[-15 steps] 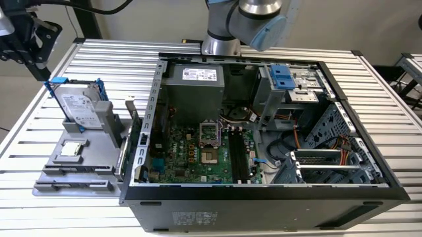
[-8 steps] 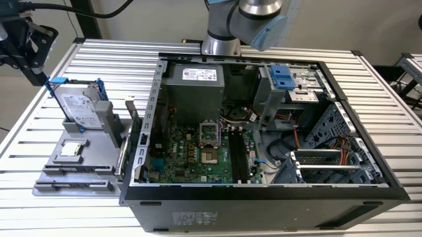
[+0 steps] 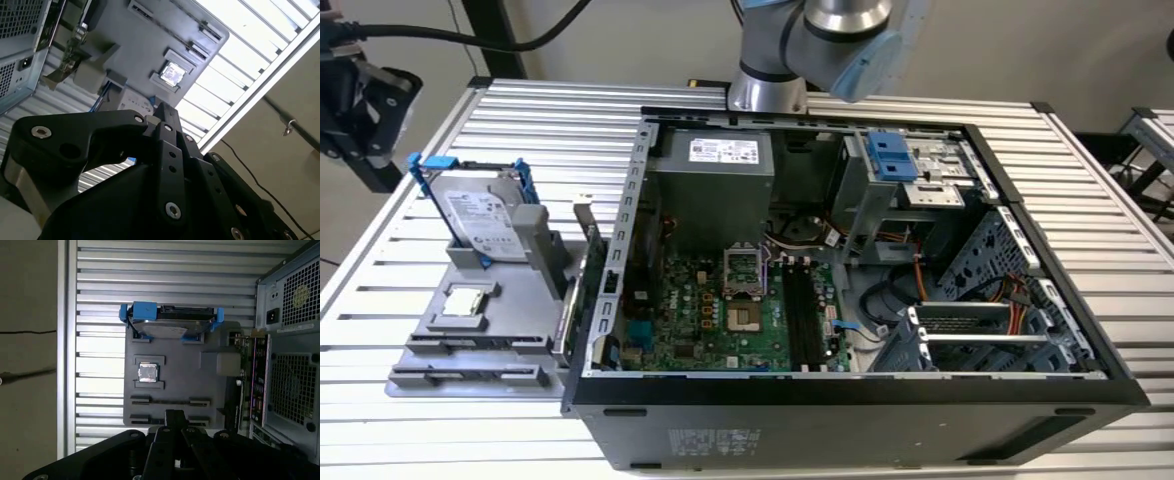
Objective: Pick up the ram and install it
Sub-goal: 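Reach for the ram, then pick up the ram and move it above insertion slot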
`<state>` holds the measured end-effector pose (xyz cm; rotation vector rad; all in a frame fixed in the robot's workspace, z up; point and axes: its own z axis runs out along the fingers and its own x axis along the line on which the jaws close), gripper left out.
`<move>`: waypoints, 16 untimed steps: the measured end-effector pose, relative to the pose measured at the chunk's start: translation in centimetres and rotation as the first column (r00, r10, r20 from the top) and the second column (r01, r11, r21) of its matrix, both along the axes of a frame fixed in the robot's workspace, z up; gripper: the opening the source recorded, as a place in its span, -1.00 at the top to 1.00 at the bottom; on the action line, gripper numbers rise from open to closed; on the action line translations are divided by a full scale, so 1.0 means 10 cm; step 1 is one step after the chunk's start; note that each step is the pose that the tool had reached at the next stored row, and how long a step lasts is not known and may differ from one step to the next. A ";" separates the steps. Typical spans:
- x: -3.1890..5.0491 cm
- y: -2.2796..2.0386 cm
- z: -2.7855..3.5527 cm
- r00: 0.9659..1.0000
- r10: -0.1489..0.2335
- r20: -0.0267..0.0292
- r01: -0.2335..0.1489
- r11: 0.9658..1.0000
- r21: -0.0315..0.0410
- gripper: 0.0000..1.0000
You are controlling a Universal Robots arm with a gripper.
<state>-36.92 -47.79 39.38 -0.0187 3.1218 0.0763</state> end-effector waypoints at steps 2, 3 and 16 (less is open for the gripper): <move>-0.003 -0.047 -0.001 1.000 0.000 0.000 0.000 1.000 0.000 1.00; -0.004 -0.069 -0.001 1.000 0.000 0.000 0.000 1.000 0.000 1.00; -0.010 -0.384 -0.007 1.000 -0.007 0.000 0.007 1.000 0.000 1.00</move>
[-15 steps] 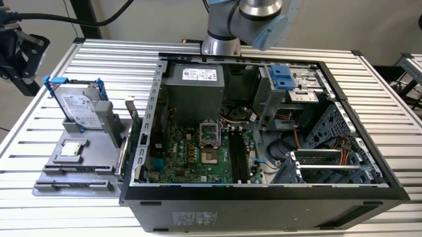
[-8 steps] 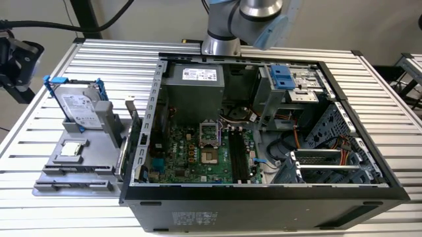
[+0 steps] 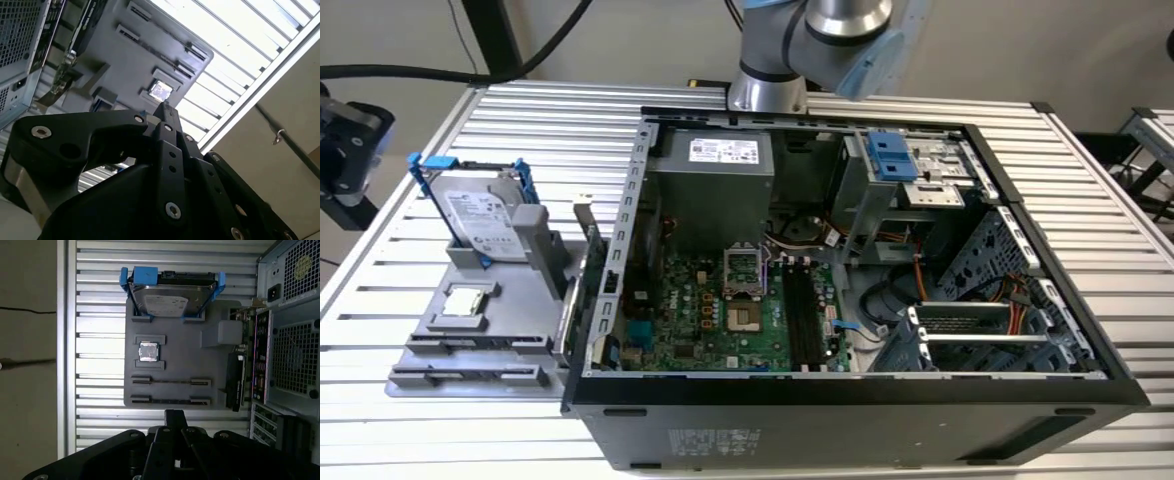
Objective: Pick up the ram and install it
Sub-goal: 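Pick up the ram and move it above insertion slot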
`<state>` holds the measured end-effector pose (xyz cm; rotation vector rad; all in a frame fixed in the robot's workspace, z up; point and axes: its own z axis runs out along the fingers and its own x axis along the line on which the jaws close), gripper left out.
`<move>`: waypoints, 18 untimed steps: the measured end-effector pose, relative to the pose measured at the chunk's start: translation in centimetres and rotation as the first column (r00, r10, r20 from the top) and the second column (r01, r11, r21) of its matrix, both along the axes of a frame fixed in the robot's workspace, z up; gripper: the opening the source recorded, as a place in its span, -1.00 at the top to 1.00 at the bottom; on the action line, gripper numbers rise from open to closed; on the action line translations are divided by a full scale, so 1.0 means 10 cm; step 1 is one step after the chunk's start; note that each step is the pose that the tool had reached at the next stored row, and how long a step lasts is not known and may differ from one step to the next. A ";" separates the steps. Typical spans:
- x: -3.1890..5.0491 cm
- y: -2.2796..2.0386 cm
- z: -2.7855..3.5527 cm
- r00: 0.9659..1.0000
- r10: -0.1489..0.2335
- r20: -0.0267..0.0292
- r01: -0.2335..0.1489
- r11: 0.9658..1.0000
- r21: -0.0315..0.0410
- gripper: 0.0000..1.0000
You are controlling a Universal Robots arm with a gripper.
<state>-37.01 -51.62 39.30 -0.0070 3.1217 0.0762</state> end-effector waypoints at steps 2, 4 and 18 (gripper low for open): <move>-0.001 -0.044 -0.001 1.000 -0.003 0.000 0.003 1.000 0.000 1.00; -0.002 -0.079 -0.003 1.000 -0.005 0.000 0.005 1.000 0.000 1.00; -0.002 -0.114 -0.004 1.000 -0.010 0.000 0.010 1.000 0.000 1.00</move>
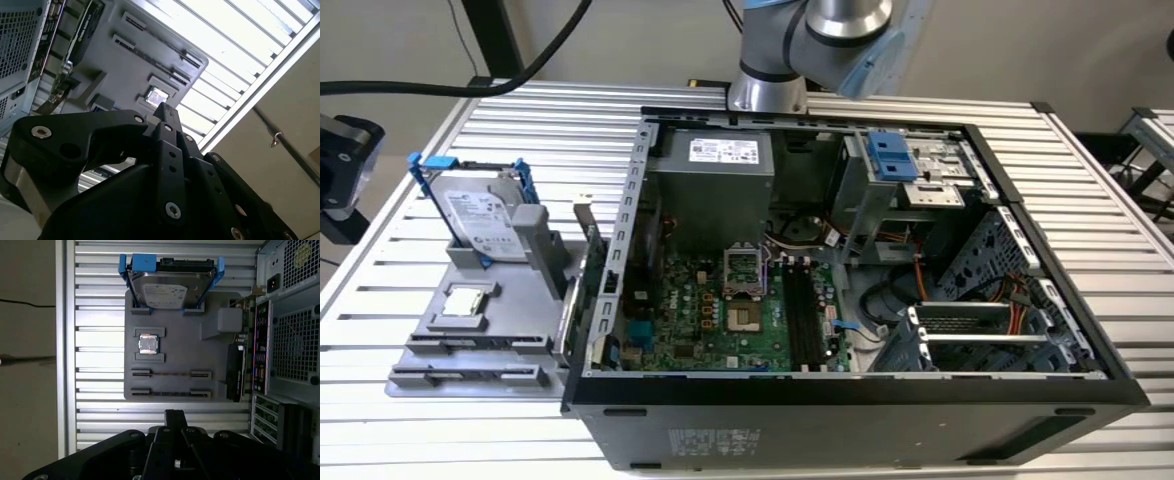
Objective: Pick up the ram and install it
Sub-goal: 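Pick up the ram and move it above insertion slot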
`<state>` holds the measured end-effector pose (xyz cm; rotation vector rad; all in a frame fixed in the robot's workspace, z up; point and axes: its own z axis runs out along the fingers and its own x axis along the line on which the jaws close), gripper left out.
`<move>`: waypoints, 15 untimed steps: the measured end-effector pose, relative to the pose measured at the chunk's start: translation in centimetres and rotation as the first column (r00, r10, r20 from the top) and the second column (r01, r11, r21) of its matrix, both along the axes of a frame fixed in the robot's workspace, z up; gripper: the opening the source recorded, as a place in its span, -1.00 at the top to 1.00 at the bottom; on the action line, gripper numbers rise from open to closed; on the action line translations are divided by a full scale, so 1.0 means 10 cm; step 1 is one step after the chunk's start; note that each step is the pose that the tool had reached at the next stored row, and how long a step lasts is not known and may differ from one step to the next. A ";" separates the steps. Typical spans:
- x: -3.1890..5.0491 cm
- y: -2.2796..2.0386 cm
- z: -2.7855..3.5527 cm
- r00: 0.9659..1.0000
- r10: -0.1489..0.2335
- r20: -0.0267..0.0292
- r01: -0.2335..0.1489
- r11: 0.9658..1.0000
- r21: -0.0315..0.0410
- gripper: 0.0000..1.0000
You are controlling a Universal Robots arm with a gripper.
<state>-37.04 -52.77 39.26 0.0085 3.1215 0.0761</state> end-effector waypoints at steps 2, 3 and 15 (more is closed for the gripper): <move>0.000 0.000 0.000 1.000 0.000 0.000 0.000 1.000 0.000 1.00; 0.000 0.000 0.000 1.000 0.000 0.000 0.000 1.000 0.000 1.00; 0.000 0.000 0.000 0.998 0.064 0.000 -0.064 0.998 0.000 1.00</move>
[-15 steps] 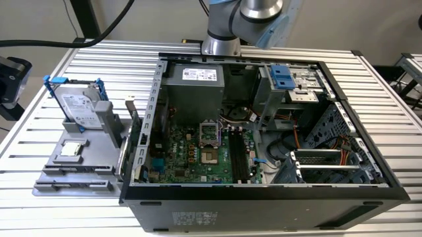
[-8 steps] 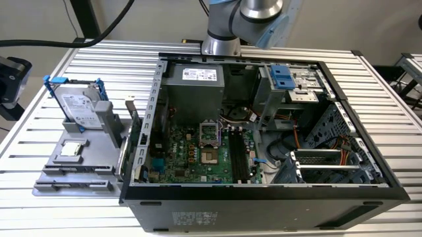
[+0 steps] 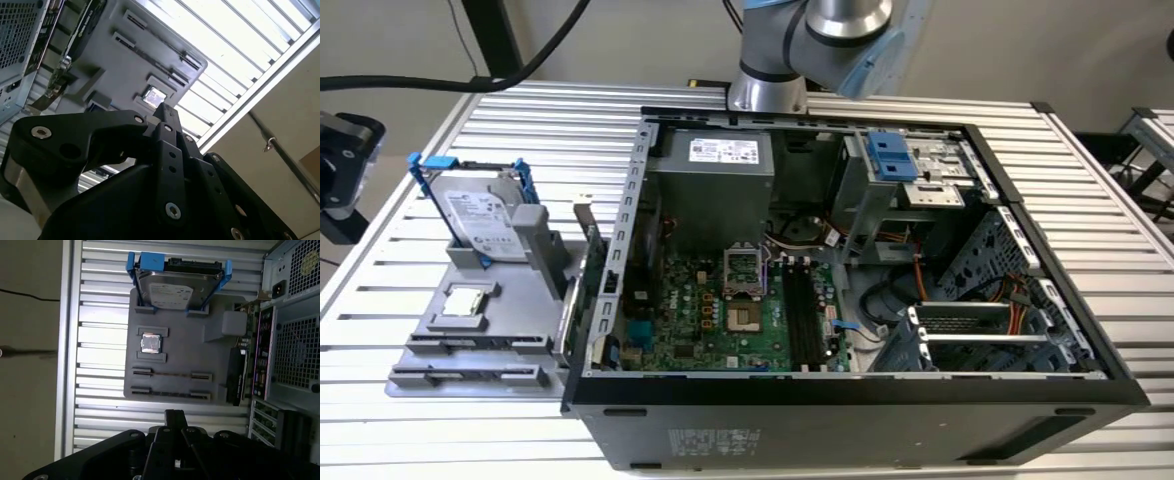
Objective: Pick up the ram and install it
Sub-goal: 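Pick up the ram and move it above insertion slot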
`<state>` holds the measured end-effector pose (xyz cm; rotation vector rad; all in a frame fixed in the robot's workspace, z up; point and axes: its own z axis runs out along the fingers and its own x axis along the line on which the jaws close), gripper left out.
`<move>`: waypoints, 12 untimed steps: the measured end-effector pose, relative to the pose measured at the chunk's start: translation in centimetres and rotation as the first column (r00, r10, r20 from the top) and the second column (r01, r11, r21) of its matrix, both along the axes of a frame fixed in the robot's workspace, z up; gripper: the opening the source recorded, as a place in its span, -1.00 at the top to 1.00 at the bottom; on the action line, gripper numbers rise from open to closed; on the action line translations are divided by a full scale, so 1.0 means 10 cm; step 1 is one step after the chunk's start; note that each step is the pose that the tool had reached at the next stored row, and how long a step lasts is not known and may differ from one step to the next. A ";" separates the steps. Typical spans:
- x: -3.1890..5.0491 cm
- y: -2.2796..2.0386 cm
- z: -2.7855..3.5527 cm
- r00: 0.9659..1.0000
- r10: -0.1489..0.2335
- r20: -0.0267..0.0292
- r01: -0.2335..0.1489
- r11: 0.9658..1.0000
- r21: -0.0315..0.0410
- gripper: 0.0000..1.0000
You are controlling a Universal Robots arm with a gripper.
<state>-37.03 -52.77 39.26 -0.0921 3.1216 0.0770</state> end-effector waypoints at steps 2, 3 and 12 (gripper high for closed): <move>0.000 0.000 0.000 1.000 0.017 0.000 -0.017 1.000 0.000 1.00; 0.000 0.000 0.000 1.000 0.025 0.000 -0.025 1.000 0.000 1.00; 0.000 0.000 0.000 0.995 0.102 0.000 -0.102 0.995 0.000 1.00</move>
